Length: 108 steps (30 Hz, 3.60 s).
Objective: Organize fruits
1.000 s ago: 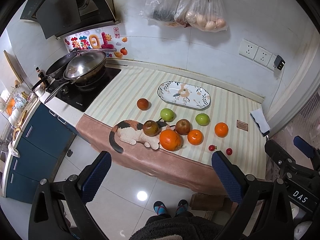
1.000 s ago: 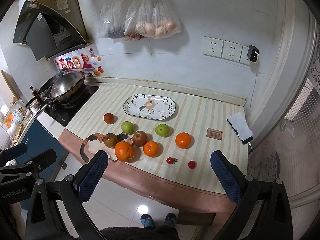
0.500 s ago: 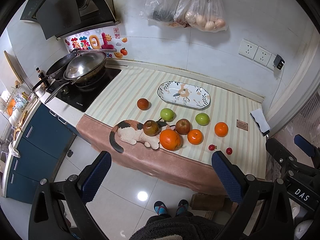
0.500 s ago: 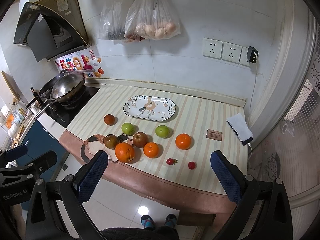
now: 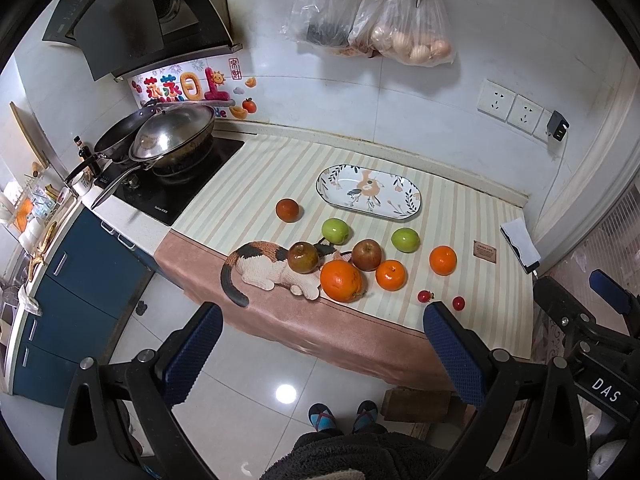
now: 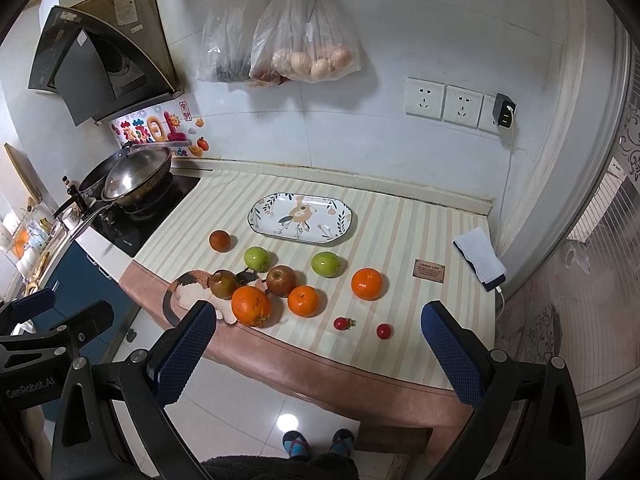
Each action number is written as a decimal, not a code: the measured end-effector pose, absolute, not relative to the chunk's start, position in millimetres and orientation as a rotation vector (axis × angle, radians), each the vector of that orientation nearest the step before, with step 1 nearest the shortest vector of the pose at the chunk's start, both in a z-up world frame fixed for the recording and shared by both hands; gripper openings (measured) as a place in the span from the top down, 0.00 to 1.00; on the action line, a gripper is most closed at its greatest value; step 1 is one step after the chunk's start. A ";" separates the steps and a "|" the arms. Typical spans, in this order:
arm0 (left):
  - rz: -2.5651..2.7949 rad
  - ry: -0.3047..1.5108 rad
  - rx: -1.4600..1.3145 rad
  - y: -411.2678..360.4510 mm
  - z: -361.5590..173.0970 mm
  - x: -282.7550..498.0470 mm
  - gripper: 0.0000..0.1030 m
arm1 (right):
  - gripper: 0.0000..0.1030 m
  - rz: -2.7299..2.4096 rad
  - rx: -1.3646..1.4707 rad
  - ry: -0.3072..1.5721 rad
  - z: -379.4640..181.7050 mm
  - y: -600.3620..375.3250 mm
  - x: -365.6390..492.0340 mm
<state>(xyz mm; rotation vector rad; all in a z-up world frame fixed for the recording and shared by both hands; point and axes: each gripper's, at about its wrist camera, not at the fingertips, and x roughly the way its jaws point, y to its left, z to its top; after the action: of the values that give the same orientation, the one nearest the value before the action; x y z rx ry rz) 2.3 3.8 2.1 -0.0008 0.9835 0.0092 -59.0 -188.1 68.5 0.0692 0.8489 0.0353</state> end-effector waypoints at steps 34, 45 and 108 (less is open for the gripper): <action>0.070 1.069 0.075 41.8 -55.8 84.0 0.00 | 0.00 0.003 0.211 0.920 12.1 -172.1 3.5; -0.034 1.444 -0.013 20.5 -205.2 178.6 0.03 | 0.04 0.015 0.270 1.142 -122.6 -189.2 107.2; -0.149 1.347 -0.023 -15.5 -174.1 400.5 0.21 | 0.36 0.247 0.420 1.370 -213.6 -199.1 346.4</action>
<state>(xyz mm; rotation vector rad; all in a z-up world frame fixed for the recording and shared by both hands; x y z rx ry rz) 400.5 -15.5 -174.1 -0.0227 1.3470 -0.1486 346.4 -199.1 -213.6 0.4198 1.3700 0.2475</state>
